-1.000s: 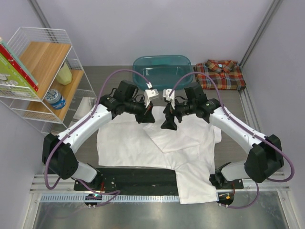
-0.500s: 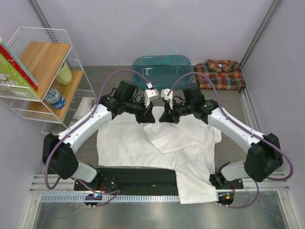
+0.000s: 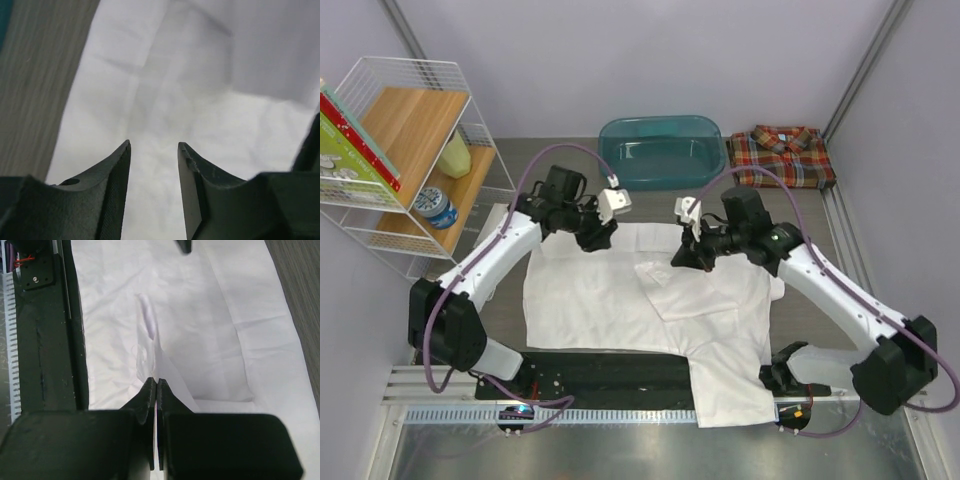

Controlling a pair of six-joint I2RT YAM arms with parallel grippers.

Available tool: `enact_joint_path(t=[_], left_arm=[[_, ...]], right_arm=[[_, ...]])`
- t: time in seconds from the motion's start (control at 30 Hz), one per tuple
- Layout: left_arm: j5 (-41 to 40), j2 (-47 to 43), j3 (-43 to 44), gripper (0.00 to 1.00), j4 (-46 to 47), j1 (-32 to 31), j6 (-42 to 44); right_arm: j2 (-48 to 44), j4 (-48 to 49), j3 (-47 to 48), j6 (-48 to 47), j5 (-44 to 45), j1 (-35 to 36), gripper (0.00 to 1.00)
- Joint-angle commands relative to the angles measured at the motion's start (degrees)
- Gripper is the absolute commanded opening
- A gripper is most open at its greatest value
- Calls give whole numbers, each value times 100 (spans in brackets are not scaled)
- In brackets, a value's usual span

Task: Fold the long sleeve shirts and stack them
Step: Fold the shirt

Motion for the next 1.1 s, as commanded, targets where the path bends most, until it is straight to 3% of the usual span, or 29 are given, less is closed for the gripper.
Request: enact_joint_path(t=[0.0, 0.3, 0.63, 0.7, 0.93, 1.07], left_arm=[[-1011, 481, -161, 44, -646, 982, 2479], [-1653, 1658, -197, 42, 162, 1116, 3571], [-1952, 2143, -231, 42, 233, 1090, 4108], [-2023, 2144, -275, 39, 285, 1081, 4169], [-2207, 2170, -214, 12, 75, 1125, 4424], [-2287, 2126, -188, 5, -153, 1177, 4600]], right_arm=[[-1054, -242, -227, 187, 106, -140, 1], [-1916, -497, 45, 1013, 448, -404, 1], [-2092, -1015, 879, 1031, 783, -729, 1], [-2110, -1059, 994, 1023, 730, -844, 1], [-2110, -1200, 1258, 961, 695, -976, 1], [-2119, -1270, 1328, 865, 730, -985, 1]])
